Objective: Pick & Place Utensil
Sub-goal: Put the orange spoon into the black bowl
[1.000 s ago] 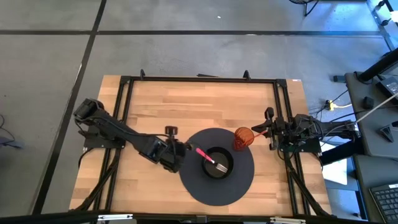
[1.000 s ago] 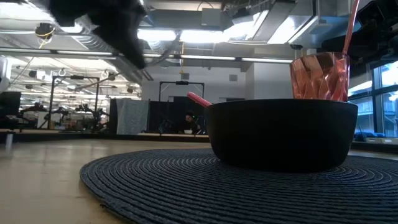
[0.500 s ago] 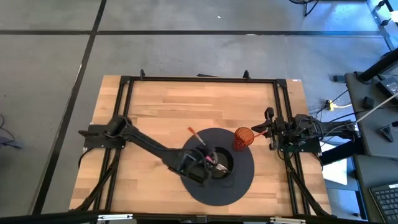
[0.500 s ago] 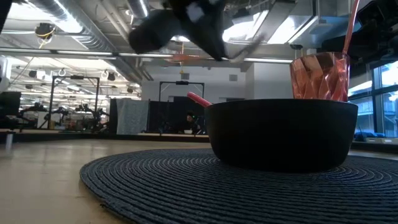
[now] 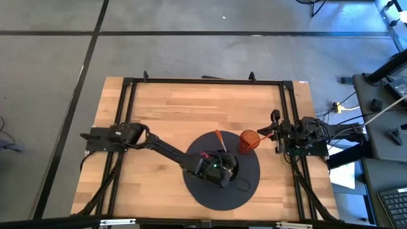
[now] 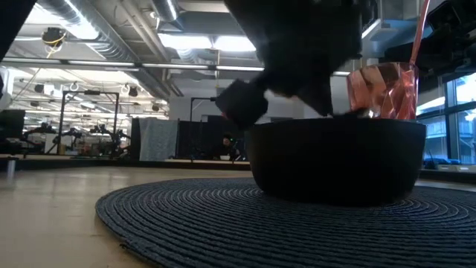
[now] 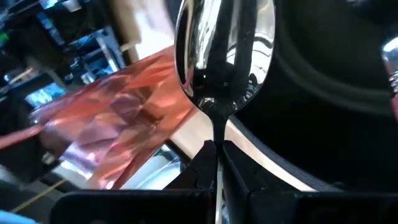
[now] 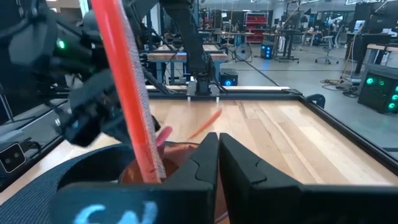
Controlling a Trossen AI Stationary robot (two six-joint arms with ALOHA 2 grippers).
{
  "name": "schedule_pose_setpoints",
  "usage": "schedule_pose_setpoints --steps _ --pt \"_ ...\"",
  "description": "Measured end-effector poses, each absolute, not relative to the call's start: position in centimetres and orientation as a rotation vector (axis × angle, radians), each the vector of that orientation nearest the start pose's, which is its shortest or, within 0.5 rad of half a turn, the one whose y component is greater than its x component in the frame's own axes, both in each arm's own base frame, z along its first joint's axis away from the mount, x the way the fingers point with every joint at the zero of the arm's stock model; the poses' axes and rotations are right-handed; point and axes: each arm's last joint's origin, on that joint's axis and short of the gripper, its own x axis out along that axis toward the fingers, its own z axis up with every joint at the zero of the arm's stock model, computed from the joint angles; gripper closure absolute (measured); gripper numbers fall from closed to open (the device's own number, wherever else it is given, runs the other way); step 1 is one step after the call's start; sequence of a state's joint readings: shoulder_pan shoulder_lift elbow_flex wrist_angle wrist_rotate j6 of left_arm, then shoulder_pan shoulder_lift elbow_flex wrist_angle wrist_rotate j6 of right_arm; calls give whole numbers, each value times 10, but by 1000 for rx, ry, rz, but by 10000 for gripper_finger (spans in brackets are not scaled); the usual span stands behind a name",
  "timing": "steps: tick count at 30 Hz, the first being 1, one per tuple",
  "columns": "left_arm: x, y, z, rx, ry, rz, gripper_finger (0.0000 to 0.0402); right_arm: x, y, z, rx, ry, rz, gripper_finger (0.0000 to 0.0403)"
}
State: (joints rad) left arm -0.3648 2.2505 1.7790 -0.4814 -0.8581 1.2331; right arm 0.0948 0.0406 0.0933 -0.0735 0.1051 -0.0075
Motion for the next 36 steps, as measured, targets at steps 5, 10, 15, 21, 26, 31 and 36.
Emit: schedule_pose_setpoints --steps 5,10,15,21,26,31,36 --pt "461 -150 157 1785 1092 -119 398 94 6 185 -10 20 -10 387" --pt "462 -151 156 1796 1089 -106 398 94 6 185 -10 20 -9 387" --pt "464 -158 159 1870 1061 -100 398 94 6 185 -10 21 -10 387" --pt "464 -161 159 1895 1040 -128 397 94 6 185 -10 21 -10 387" --pt "463 -162 159 1937 1050 -148 381 94 6 185 -13 21 -10 387" --pt "461 -169 159 1974 1035 -173 364 94 6 185 -14 21 -10 387" --pt "460 -174 160 2002 1020 -189 352 94 6 185 -13 21 -10 387"
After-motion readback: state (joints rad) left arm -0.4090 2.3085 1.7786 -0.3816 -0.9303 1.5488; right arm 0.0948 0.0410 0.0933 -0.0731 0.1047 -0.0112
